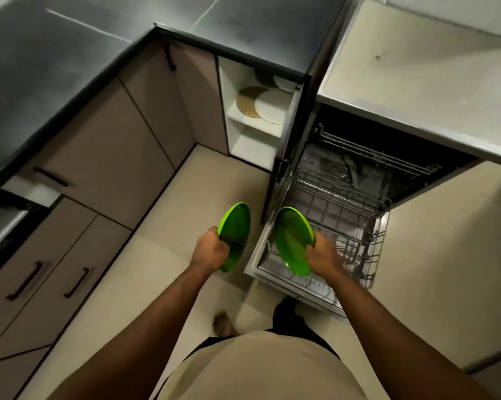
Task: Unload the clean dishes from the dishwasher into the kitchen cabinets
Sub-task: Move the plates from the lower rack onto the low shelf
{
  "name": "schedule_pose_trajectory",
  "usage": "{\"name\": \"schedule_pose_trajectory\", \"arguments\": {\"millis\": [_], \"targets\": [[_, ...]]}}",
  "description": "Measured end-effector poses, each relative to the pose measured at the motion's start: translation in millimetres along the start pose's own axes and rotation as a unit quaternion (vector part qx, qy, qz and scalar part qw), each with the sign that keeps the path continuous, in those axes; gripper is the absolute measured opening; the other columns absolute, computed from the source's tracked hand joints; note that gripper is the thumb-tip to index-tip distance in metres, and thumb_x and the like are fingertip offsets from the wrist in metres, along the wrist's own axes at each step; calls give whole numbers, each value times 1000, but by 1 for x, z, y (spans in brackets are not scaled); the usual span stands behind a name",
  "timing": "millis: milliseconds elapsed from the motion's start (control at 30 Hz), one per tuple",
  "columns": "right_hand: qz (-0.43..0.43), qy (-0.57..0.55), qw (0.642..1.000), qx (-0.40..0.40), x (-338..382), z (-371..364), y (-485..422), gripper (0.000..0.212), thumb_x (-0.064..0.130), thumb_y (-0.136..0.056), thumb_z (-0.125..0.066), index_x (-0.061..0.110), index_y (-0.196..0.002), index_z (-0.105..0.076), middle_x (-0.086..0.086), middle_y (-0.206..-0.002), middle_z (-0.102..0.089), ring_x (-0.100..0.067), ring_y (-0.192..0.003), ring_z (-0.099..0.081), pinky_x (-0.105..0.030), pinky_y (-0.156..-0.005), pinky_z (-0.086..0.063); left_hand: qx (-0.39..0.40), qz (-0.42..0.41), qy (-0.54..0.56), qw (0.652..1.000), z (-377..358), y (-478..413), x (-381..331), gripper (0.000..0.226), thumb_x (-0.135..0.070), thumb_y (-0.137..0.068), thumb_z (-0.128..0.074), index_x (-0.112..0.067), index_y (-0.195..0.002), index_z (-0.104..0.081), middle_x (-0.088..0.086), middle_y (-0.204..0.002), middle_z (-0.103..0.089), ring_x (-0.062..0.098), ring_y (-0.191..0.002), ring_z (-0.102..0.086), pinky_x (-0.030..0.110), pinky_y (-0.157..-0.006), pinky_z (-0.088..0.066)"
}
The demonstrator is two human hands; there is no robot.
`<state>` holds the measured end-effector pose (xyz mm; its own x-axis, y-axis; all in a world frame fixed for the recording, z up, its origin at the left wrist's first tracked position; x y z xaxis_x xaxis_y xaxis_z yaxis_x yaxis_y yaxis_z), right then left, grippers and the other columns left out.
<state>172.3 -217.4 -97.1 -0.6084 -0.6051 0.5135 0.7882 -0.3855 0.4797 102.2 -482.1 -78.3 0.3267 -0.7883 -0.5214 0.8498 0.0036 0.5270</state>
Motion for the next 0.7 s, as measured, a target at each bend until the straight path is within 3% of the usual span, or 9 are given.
{"name": "schedule_pose_trajectory", "arguments": {"millis": [100, 233, 367, 700], "targets": [[29, -8, 1000, 5, 26, -22, 10, 26, 5, -87, -49, 7, -110, -61, -16, -103, -66, -31, -93, -61, -30, -70, -39, -16, 14, 16, 1000, 21, 7, 36, 30, 0, -85, -41, -4, -111, -57, 23, -110, -63, 40, -98, -60, 37, -77, -48], [61, -11, 998, 8, 59, -48, 21, 26, 7, -90, -47, 10, -112, -60, -13, -101, -65, -31, -92, -61, -35, -74, -46, -30, 36, 27, 999, 43, 11, 73, 30, -1, -88, -42, -3, -113, -56, 21, -111, -63, 39, -98, -59, 34, -72, -44], [90, -5, 996, 23, 90, -66, 20, 27, 5, -92, -47, 10, -116, -59, -10, -99, -62, -23, -86, -55, -28, -70, -38, -33, 49, 45, 997, 58, 2, 90, 29, -1, -88, -43, -2, -114, -56, 20, -111, -63, 33, -90, -57, 36, -73, -47], [65, 2, 997, 45, 155, -110, -35, 29, 7, -89, -49, 9, -115, -59, -16, -103, -65, -34, -96, -62, -31, -71, -41, -51, 64, 41, 996, 114, -51, 99, 28, -5, -87, -42, -6, -112, -55, 18, -108, -64, 34, -90, -59, 37, -73, -51]]}}
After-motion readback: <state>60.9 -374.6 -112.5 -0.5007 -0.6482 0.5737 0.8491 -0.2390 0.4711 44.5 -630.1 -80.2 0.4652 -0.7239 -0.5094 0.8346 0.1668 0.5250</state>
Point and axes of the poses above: each hand's wrist, its own y-axis away from the middle knuckle, its own z-axis out of the back of the hand, x = y × z, the point moved 5 cm from there along -y, towards the middle knuckle
